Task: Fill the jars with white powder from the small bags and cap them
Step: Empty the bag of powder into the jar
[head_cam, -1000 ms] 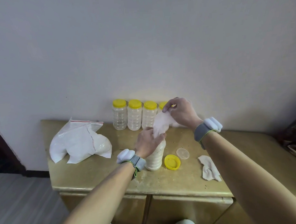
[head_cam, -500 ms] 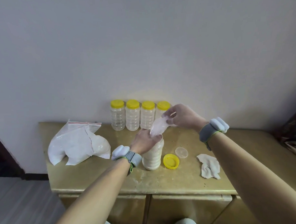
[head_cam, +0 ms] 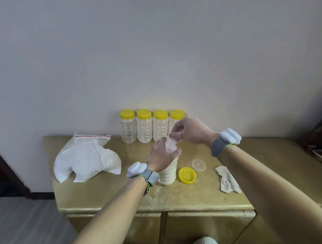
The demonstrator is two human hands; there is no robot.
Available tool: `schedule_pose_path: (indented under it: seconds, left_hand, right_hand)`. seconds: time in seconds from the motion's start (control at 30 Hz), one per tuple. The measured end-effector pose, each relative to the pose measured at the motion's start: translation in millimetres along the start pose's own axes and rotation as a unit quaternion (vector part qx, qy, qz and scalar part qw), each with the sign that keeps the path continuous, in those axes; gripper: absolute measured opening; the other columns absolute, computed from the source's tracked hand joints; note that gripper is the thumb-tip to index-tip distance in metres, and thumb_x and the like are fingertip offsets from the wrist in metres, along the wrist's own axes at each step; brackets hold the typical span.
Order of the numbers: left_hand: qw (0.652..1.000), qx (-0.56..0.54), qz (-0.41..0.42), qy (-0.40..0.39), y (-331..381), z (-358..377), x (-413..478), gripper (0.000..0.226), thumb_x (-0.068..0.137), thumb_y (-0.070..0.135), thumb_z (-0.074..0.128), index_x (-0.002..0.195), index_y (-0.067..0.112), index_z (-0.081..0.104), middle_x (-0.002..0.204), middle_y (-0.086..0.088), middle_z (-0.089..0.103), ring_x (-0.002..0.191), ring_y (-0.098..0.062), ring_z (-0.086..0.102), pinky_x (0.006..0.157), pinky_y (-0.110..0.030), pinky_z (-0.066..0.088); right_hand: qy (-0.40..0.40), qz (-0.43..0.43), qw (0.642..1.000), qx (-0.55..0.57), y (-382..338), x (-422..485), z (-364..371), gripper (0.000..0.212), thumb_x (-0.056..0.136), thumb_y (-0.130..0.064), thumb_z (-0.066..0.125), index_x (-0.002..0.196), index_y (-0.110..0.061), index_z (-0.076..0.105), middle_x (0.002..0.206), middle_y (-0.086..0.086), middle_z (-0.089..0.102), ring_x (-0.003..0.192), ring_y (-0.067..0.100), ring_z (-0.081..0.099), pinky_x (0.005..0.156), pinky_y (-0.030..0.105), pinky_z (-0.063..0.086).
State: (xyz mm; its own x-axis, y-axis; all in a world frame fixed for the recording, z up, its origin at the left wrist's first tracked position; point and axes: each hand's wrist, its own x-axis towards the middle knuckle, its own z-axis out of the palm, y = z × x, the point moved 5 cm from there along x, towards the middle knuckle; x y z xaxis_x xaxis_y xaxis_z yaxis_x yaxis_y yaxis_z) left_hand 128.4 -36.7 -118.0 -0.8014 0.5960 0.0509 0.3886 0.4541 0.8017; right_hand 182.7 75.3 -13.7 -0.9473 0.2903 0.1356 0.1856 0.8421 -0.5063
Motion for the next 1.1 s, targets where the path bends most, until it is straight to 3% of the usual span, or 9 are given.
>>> schedule_pose_path:
  seconds: [0.07,0.23,0.4,0.5,0.6,0.7,0.8,1.0,1.1]
  left_hand:
    - [1.000,0.004,0.005,0.007,-3.9,1.2,1.3,0.062,0.083,0.053,0.066,0.132,0.020,0.048,0.129,-0.003,0.052,0.120,-0.026,0.049,0.093,-0.040,0.041]
    - [1.000,0.017,0.012,0.013,-9.0,2.8,1.2,0.040,0.084,0.051,0.067,0.104,0.024,0.046,0.108,-0.001,0.053,0.101,-0.025,0.052,0.083,-0.038,0.041]
    - [1.000,-0.014,0.017,0.001,-9.7,1.0,4.6,0.042,0.079,0.046,0.070,0.114,0.028,0.059,0.110,0.003,0.062,0.104,-0.020,0.059,0.088,-0.037,0.048]
    - [1.000,-0.015,0.012,-0.002,-10.7,0.4,4.5,0.042,0.077,0.046,0.071,0.114,0.029,0.058,0.110,0.006,0.062,0.102,-0.018,0.059,0.083,-0.033,0.045]
    - [0.999,-0.025,-0.009,-0.019,-13.7,1.3,7.6,0.044,0.075,0.045,0.072,0.114,0.028,0.060,0.109,0.006,0.064,0.102,-0.017,0.059,0.084,-0.032,0.046]
    - [0.998,-0.048,-0.028,-0.044,-14.1,-0.1,9.9,0.054,0.064,0.048,0.075,0.114,0.029,0.063,0.110,0.007,0.068,0.104,-0.017,0.062,0.092,-0.040,0.052]
    - [0.995,-0.063,-0.043,-0.067,-15.1,-1.3,11.7,0.063,0.058,0.046,0.078,0.117,0.026,0.064,0.113,0.006,0.069,0.107,-0.017,0.063,0.095,-0.040,0.052]
    - [0.992,-0.072,-0.035,-0.093,-14.8,0.1,13.9,0.063,0.057,0.047,0.078,0.115,0.026,0.064,0.110,0.007,0.070,0.105,-0.015,0.064,0.096,-0.040,0.052]
    - [0.995,-0.056,-0.017,-0.087,-14.7,-1.5,15.4,0.069,0.058,0.049,0.083,0.119,0.028,0.058,0.111,0.009,0.068,0.106,-0.014,0.065,0.094,-0.040,0.053]
  right_hand:
    - [0.064,0.001,0.997,0.045,-0.1,1.3,-9.0,0.007,0.089,-0.027,0.067,0.088,-0.023,0.072,0.078,-0.008,0.070,0.067,0.007,0.059,0.063,0.023,0.048]
    - [0.036,-0.021,0.998,0.036,-3.4,-2.4,-6.9,0.020,0.090,-0.010,0.061,0.090,-0.022,0.076,0.074,-0.018,0.064,0.063,-0.009,0.057,0.062,0.006,0.039]
    - [0.038,-0.005,0.999,0.004,-0.5,-0.1,-8.4,0.018,0.092,-0.032,0.068,0.084,-0.016,0.073,0.076,-0.006,0.068,0.074,0.012,0.062,0.069,0.028,0.049]
    - [0.096,0.008,0.995,0.031,2.0,1.5,-15.2,0.028,0.093,-0.040,0.065,0.077,-0.017,0.064,0.067,-0.007,0.059,0.064,0.009,0.053,0.056,0.024,0.039]
    - [0.026,0.000,1.000,0.014,0.1,5.2,-5.6,0.021,0.093,-0.035,0.066,0.084,-0.016,0.068,0.075,-0.004,0.066,0.065,0.009,0.058,0.058,0.024,0.044]
    - [0.073,-0.003,0.995,0.065,-0.2,7.3,-10.6,0.008,0.092,-0.028,0.064,0.088,-0.023,0.068,0.086,-0.004,0.071,0.066,0.007,0.059,0.064,0.024,0.048]
    - [0.001,-0.013,0.999,0.033,-1.7,7.2,-2.1,0.008,0.092,-0.021,0.063,0.093,-0.021,0.071,0.089,-0.002,0.073,0.063,0.001,0.060,0.062,0.015,0.046]
    - [0.019,-0.014,0.998,0.050,-6.1,10.6,-13.2,0.011,0.090,-0.017,0.065,0.094,-0.020,0.075,0.084,-0.010,0.068,0.070,0.000,0.057,0.058,0.006,0.039]
    - [0.068,-0.004,0.997,0.046,-0.8,14.3,-17.1,0.007,0.087,-0.031,0.071,0.084,-0.028,0.066,0.078,-0.013,0.061,0.074,0.005,0.056,0.068,0.021,0.041]
